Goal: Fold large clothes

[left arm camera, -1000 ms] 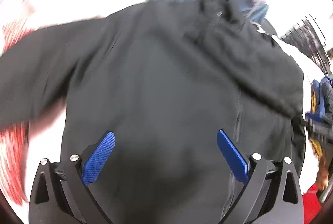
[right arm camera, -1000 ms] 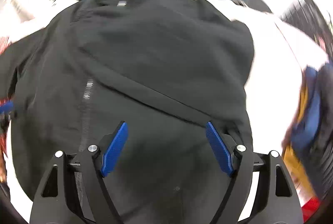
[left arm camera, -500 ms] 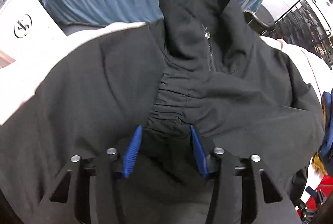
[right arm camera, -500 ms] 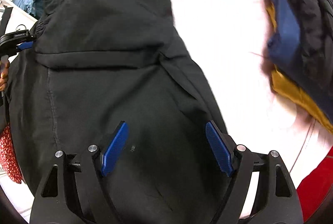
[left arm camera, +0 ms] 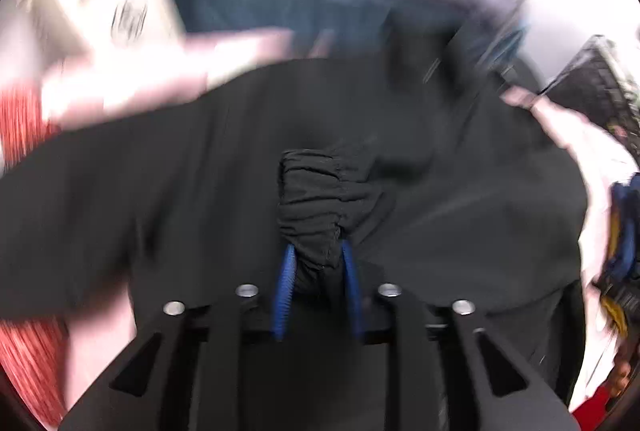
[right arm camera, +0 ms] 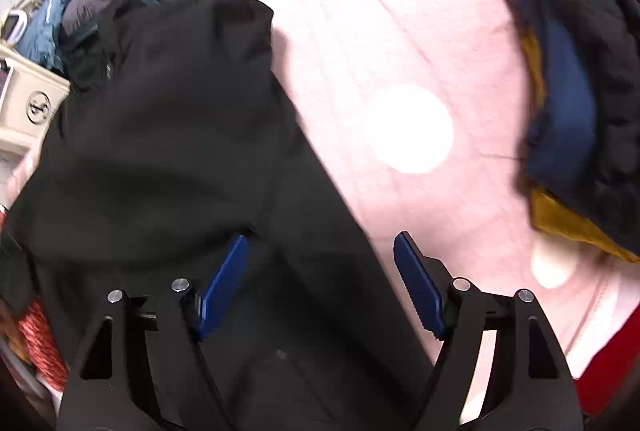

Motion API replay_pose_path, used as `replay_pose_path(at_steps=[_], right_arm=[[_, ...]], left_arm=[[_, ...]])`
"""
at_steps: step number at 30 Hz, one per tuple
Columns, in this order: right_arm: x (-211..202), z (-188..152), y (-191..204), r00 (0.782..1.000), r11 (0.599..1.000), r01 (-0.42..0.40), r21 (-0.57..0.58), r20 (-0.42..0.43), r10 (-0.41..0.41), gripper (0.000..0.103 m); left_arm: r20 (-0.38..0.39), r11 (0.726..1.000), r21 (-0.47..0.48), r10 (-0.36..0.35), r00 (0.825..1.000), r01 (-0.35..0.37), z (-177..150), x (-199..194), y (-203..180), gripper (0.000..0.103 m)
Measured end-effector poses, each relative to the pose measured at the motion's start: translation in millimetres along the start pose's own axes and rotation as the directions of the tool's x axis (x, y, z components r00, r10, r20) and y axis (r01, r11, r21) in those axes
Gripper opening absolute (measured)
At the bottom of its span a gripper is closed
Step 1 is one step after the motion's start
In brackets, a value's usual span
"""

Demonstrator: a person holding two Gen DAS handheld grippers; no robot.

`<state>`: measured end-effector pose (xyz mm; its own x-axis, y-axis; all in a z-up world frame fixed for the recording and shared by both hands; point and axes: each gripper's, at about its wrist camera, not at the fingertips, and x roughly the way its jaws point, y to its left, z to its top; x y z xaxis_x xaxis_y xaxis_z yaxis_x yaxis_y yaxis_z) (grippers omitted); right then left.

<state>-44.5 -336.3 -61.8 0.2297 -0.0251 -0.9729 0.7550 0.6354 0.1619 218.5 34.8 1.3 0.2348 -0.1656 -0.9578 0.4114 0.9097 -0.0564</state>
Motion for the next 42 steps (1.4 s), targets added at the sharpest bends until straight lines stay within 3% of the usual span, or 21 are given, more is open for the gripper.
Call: replay_pose_path(at_steps=[1,3,5,8,10,12,15,18,22,24,26,29,31,33,35,37,39,40,42], right_arm=[[1,5,3,1.000,1.000,-0.012,0.008,0.001,0.012,0.075],[2,15,11,1.000,1.000,-0.024,0.007,0.006,0.024,0.075],[3,26,19,1.000,1.000,-0.016,-0.001,0.017,0.016,0.075],[0,43,38,0.999,0.999,-0.013,-0.030,0.040,0.015,0.075],[6,54,48,0.999,0.997,0.014,-0.072,0.051,-0.010,0.075],[10,68,50,0.997,0.998,0.021,-0.063,0.070,-0.016,0.075],[9,103,34,0.989,0.986,-0.130,0.104,0.088,0.121,0.075],[11,138,29,0.982,0.963,-0.174,0.208,0.109,0.154,0.075],[24,186,57,0.989,0.969,-0.142,0.200,0.062,0.132,0.073],[37,196,79,0.995,0.986,-0.101,0.132,0.009,0.100,0.073],[55,200,106,0.998,1.000,0.021,0.013,-0.063,-0.020,0.073],[72,196,120,0.983,0.983,0.138,-0.121,-0.105,-0.151,0.073],[77,200,103,0.968,0.971,0.201,-0.128,-0.125,-0.217,0.072],[70,214,72,0.940,0.940,0.332,-0.082,-0.055,-0.337,0.072],[69,231,34,0.967,0.969,0.246,0.007,-0.069,-0.245,0.074],[72,236,16,0.978,0.981,0.185,0.061,-0.113,-0.177,0.074],[61,235,24,0.981,0.982,0.187,0.040,-0.055,-0.185,0.074],[52,230,27,0.990,0.988,0.141,0.060,-0.023,-0.140,0.074],[32,217,26,0.997,0.986,-0.080,0.145,0.019,0.079,0.074]], left_arm=[[-0.049,0.999,-0.033,0.004,0.999,-0.006,-9,13,7,0.038],[-0.074,0.996,-0.088,-0.006,0.997,0.000,-19,27,18,0.046],[-0.060,0.990,-0.129,0.050,0.997,-0.058,-17,22,23,0.071],[0.076,0.980,-0.175,0.114,0.991,-0.099,-7,-11,25,0.081],[0.143,0.981,-0.173,0.113,0.983,-0.088,1,-25,20,0.084],[0.126,0.990,-0.123,0.091,0.988,-0.075,8,-22,7,0.084],[0.109,0.996,-0.009,0.094,0.990,-0.093,10,-13,-15,0.084],[0.046,0.989,0.070,0.127,0.991,-0.130,7,12,-28,0.084],[-0.047,0.988,0.070,0.141,0.989,-0.137,-3,39,-30,0.084],[-0.068,0.989,0.055,0.139,0.988,-0.135,-4,46,-29,0.084],[-0.073,0.990,0.047,0.135,0.988,-0.131,-4,48,-29,0.085],[-0.089,0.991,0.048,0.128,0.988,-0.125,0,56,-30,0.087],[-0.099,0.993,0.032,0.120,0.988,-0.117,7,59,-25,0.089],[-0.113,0.995,-0.001,0.099,0.989,-0.100,12,62,-16,0.091],[-0.132,0.997,-0.049,0.055,0.990,-0.062,13,67,-7,0.092],[-0.130,0.997,-0.060,0.045,0.991,-0.053,16,70,-4,0.093],[-0.124,0.997,-0.026,0.067,0.990,-0.070,17,70,-8,0.094],[-0.122,0.997,-0.013,0.076,0.990,-0.078,17,71,-10,0.094],[-0.116,0.997,-0.010,0.075,0.990,-0.077,18,68,-14,0.094]])
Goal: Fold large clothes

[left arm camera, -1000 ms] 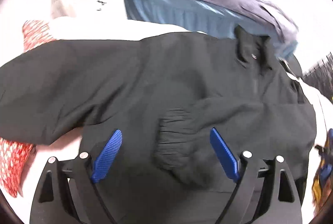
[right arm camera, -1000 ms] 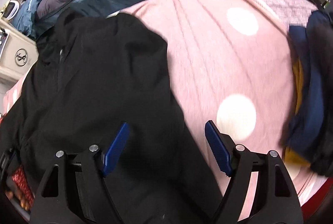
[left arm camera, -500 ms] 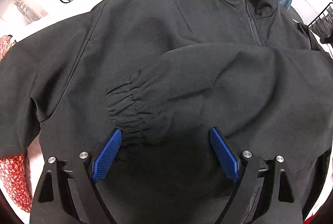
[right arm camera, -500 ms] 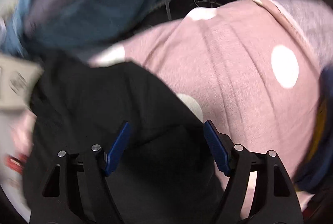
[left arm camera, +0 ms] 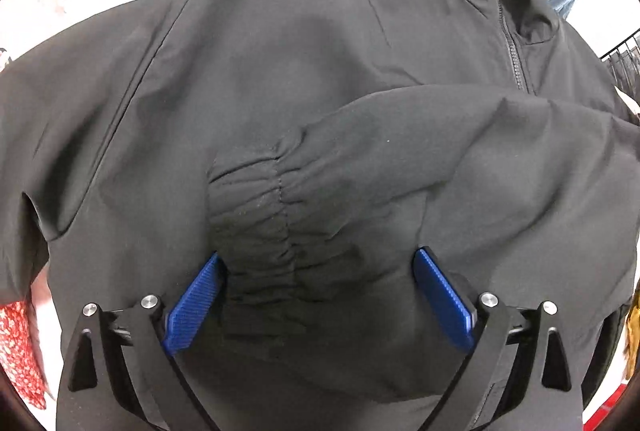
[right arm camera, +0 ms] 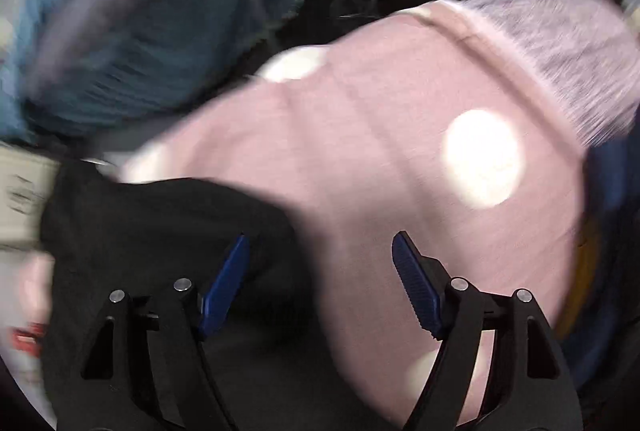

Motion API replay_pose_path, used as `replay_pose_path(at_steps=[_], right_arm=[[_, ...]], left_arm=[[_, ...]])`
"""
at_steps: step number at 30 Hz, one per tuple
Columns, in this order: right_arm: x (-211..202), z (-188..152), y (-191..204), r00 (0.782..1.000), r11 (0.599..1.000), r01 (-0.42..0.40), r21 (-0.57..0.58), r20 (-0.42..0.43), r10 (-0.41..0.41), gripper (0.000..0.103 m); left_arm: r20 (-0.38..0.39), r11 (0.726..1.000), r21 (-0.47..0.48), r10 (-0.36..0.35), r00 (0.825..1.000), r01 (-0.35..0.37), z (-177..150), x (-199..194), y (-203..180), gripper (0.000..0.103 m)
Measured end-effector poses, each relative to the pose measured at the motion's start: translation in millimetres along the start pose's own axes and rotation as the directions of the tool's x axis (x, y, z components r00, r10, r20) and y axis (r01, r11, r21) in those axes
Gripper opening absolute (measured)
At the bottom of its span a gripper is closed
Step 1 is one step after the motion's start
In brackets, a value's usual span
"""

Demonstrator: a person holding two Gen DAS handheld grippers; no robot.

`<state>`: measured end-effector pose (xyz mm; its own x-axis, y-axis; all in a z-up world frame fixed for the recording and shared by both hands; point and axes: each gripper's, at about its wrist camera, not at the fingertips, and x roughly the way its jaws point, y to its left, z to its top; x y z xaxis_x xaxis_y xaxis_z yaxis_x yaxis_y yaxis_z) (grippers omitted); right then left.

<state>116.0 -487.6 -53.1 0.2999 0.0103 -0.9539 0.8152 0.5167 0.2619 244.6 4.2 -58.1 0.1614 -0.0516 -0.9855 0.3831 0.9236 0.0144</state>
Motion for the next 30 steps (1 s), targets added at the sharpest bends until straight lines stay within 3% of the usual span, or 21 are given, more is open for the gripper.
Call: replay_pose_path(at_steps=[2,5,8,10,12,15,16,17,19,21,25,30], right_arm=[[-18,-16,5,0.996,0.997,-0.080,0.001,0.048,0.080,0.074],[-43,-63,30,0.989,0.979,-0.041,-0.198,0.128,0.067,0.078],[-34,-120,68,0.995,0.896,-0.030,-0.443,0.074,0.070,0.081],[-12,-165,81,0.999,0.813,-0.038,-0.581,-0.003,0.044,0.081],[14,-193,81,0.999,0.779,0.010,-0.627,-0.027,-0.035,0.081],[55,-203,68,0.989,0.804,0.025,-0.594,-0.105,-0.108,0.088],[63,-202,64,0.987,0.816,0.018,-0.578,-0.118,-0.106,0.096],[63,-200,64,0.990,0.821,0.001,-0.571,-0.113,-0.079,0.098],[67,-202,70,0.989,0.819,0.044,-0.573,-0.092,-0.118,0.098],[68,-208,76,0.987,0.808,0.087,-0.582,-0.058,-0.148,0.099],[67,-212,72,0.992,0.822,0.095,-0.562,-0.011,-0.122,0.099],[53,-230,61,0.994,0.828,0.105,-0.550,0.029,-0.106,0.099]], left_arm=[[0.027,1.000,-0.023,0.007,1.000,-0.007,0,-11,3,0.091],[0.126,0.998,-0.054,-0.009,0.992,0.016,-3,-38,9,0.091],[0.217,0.999,-0.040,-0.019,0.976,0.028,-12,-61,4,0.092],[0.205,0.999,0.013,-0.046,0.978,0.044,-17,-57,-9,0.093],[0.155,0.997,0.067,-0.044,0.987,0.034,-19,-39,-16,0.093],[0.081,0.997,0.079,-0.011,0.997,0.005,-17,-7,-27,0.097],[0.082,0.997,0.077,0.017,0.997,-0.023,-15,0,-26,0.098],[0.077,0.998,0.058,-0.003,0.997,-0.002,-12,4,-23,0.098],[0.073,1.000,0.000,-0.028,0.997,0.028,-6,6,-16,0.098],[0.071,0.999,-0.023,-0.025,0.997,0.027,-4,7,-15,0.098],[0.098,0.998,-0.055,-0.003,0.995,0.008,-4,9,-18,0.099],[0.092,0.999,-0.026,-0.022,0.996,0.025,-15,2,-20,0.098]])
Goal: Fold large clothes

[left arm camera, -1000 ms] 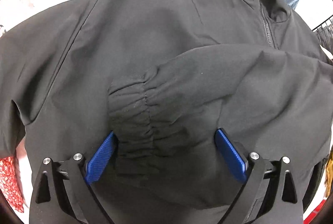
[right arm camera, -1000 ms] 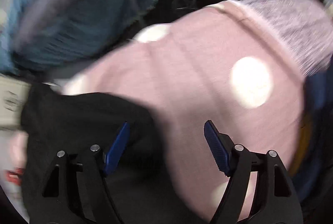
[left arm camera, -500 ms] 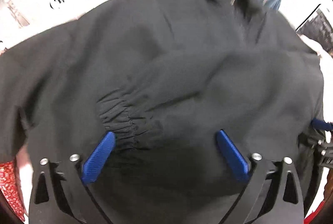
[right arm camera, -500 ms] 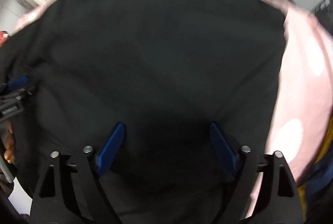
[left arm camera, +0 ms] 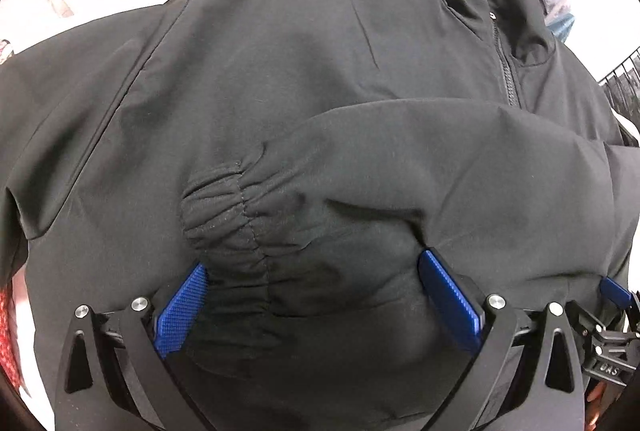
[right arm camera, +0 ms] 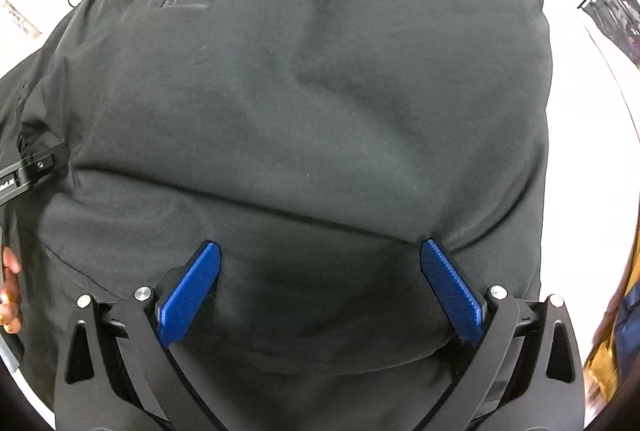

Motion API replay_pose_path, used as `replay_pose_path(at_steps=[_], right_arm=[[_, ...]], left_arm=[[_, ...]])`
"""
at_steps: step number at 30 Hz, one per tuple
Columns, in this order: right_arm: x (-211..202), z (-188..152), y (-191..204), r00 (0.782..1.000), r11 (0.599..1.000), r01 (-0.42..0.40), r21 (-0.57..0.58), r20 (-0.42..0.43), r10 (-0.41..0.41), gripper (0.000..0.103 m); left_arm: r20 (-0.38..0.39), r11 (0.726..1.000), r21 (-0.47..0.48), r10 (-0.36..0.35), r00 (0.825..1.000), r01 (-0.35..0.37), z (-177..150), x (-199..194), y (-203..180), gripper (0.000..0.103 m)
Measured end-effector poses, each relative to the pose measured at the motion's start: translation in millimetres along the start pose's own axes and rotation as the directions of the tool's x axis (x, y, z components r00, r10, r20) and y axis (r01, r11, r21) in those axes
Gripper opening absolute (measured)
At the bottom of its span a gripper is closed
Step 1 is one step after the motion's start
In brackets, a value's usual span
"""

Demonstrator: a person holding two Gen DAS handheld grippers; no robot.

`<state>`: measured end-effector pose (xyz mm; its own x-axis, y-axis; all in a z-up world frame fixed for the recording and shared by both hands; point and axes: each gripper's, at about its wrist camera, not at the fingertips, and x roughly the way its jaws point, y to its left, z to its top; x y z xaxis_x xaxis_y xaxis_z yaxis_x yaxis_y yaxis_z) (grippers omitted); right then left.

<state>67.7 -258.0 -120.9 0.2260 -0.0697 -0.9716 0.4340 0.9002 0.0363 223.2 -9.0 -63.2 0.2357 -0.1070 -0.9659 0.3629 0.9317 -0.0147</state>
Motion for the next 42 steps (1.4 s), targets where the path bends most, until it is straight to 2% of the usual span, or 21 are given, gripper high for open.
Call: replay_pose_path(at_steps=[3,4,5,7,11,16,18,21,23,28,32,35,36,38,42], right_arm=[[-10,-11,11,0.998,1.000,0.021,0.014,-0.067,-0.021,0.098],[-16,-12,11,0.997,0.999,0.025,0.027,-0.068,-0.023,0.098],[-26,-13,12,0.999,0.999,0.019,0.038,-0.045,-0.017,0.098],[-50,-21,19,1.000,0.999,-0.018,0.041,0.005,0.017,0.098],[-78,-50,41,0.996,0.996,-0.087,-0.001,0.001,0.087,0.098],[-83,-94,72,0.992,0.991,-0.113,-0.077,-0.072,0.108,0.098],[-83,-109,81,0.986,0.988,-0.133,-0.074,-0.108,0.124,0.098],[-88,-123,95,0.982,0.986,-0.148,-0.081,-0.128,0.137,0.098],[-96,-129,106,0.985,0.983,-0.141,-0.113,-0.120,0.128,0.098],[-117,-133,121,0.992,0.984,-0.119,-0.132,-0.059,0.112,0.098],[-127,-133,100,0.992,0.989,-0.114,-0.095,-0.064,0.109,0.098],[-126,-140,93,0.992,0.991,-0.109,-0.082,-0.072,0.103,0.098],[-128,-140,87,0.993,0.991,-0.104,-0.082,-0.068,0.099,0.098],[-125,-141,88,0.994,0.992,-0.096,-0.085,-0.059,0.091,0.098],[-123,-139,95,0.996,0.994,-0.078,-0.078,-0.046,0.074,0.098]], left_arm=[[-0.064,1.000,0.017,-0.019,0.998,0.021,7,-2,7,0.097],[-0.064,0.999,-0.016,-0.041,0.997,0.040,7,-10,16,0.097],[-0.037,0.994,-0.065,-0.086,0.996,0.083,3,-22,27,0.097],[-0.001,0.984,-0.124,-0.126,0.992,0.125,-8,-40,50,0.097],[-0.014,0.962,-0.228,-0.156,0.988,0.149,-41,-57,97,0.097],[0.010,0.952,-0.295,-0.078,0.997,0.078,-87,-88,153,0.097],[0.023,0.941,-0.333,-0.059,0.998,0.064,-101,-104,171,0.097],[0.053,0.915,-0.400,-0.041,0.998,0.059,-117,-122,213,0.097],[0.093,0.887,-0.457,-0.024,0.995,0.064,-123,-139,242,0.097],[0.182,0.809,-0.583,0.045,0.982,0.071,-125,-173,308,0.097],[0.235,0.767,-0.638,0.119,0.965,0.061,-117,-192,346,0.097],[0.264,0.725,-0.687,0.176,0.948,0.056,-107,-201,380,0.097],[0.259,0.713,-0.699,0.188,0.947,0.050,-104,-200,389,0.097],[0.226,0.698,-0.715,0.177,0.958,0.040,-94,-187,406,0.094],[0.155,0.694,-0.719,0.213,0.965,-0.038,-78,-171,423,0.083]])
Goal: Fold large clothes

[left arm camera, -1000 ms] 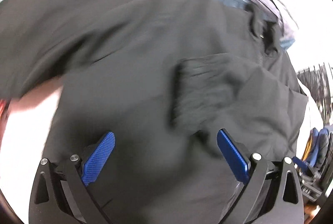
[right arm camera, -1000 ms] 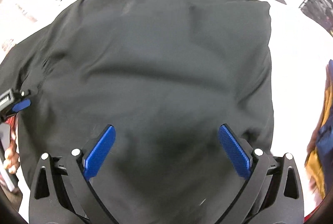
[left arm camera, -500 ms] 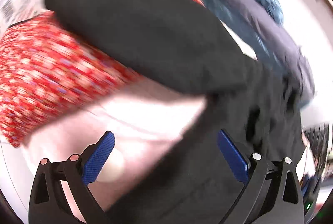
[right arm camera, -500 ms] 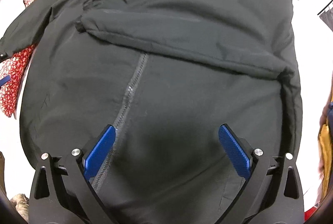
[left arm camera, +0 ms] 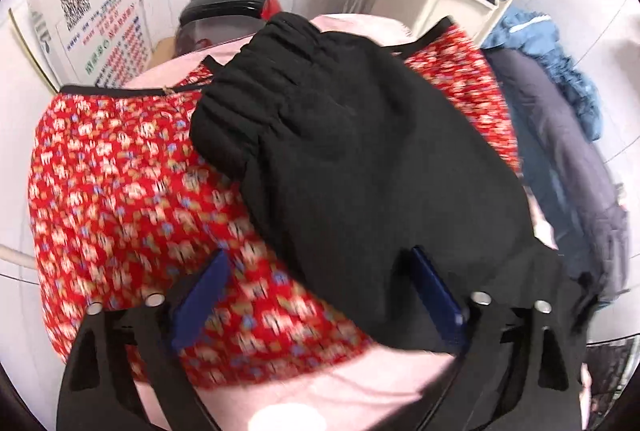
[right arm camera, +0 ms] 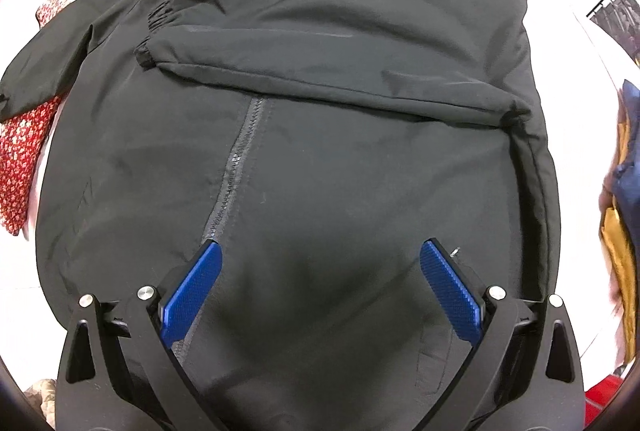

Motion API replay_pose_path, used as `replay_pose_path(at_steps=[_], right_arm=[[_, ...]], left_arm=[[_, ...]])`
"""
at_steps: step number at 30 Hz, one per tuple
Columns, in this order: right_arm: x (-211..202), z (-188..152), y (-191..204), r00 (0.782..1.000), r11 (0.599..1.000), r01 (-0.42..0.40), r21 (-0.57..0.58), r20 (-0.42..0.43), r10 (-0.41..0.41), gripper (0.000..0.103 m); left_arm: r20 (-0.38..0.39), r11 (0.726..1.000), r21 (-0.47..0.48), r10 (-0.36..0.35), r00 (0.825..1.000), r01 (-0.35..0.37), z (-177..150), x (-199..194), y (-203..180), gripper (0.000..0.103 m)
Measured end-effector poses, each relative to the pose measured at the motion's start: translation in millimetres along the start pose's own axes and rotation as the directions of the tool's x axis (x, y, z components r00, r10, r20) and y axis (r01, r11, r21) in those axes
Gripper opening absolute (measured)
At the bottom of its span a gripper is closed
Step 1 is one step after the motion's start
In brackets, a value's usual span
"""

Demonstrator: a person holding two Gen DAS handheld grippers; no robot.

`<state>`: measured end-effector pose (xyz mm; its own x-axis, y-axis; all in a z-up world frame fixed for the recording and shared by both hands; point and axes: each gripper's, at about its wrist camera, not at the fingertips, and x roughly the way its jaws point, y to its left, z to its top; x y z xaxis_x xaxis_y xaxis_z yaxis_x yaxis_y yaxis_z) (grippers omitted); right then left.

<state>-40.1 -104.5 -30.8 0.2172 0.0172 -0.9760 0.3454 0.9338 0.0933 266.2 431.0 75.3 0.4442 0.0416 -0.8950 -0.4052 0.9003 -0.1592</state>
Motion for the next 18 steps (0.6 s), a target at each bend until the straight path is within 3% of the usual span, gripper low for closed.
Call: replay_pose_path(at_steps=[3,5,7,8,10,12,15,18], right_arm=[[-7,-1,-9,1.000,1.000,0.007,0.031,0.024,-0.007,0.098],[-12,-4,-17,0.999,0.998,0.008,0.055,0.034,-0.010,0.098],[-13,-6,-25,0.999,0.997,0.008,0.083,0.036,-0.011,0.098],[-13,-7,-28,0.999,0.995,0.009,0.096,0.036,-0.012,0.098],[-13,-10,-36,0.999,0.992,0.004,0.129,0.037,-0.009,0.098],[-14,-11,-43,0.999,0.988,-0.002,0.155,0.039,-0.004,0.098],[-14,-8,-47,0.999,0.986,-0.007,0.168,0.049,-0.001,0.098],[-16,-4,-49,0.998,0.985,-0.018,0.171,0.062,0.007,0.098]], left_arm=[[0.028,0.999,0.008,0.031,0.999,-0.031,8,2,-9,0.071],[0.047,0.999,0.012,0.045,0.998,-0.045,12,0,-14,0.054],[0.063,0.998,0.020,0.060,0.996,-0.062,12,-6,-22,0.044],[0.074,0.997,0.030,0.069,0.995,-0.071,11,-10,-27,0.032],[0.086,0.998,0.067,-0.002,0.996,-0.004,9,-22,-43,0.017],[0.114,0.990,0.137,-0.051,0.992,0.036,5,-38,-65,0.010],[0.151,0.960,0.268,-0.130,0.980,0.086,-3,-62,-116,0.007],[0.127,0.918,0.349,-0.246,0.961,0.189,-18,-79,-170,0.006]])
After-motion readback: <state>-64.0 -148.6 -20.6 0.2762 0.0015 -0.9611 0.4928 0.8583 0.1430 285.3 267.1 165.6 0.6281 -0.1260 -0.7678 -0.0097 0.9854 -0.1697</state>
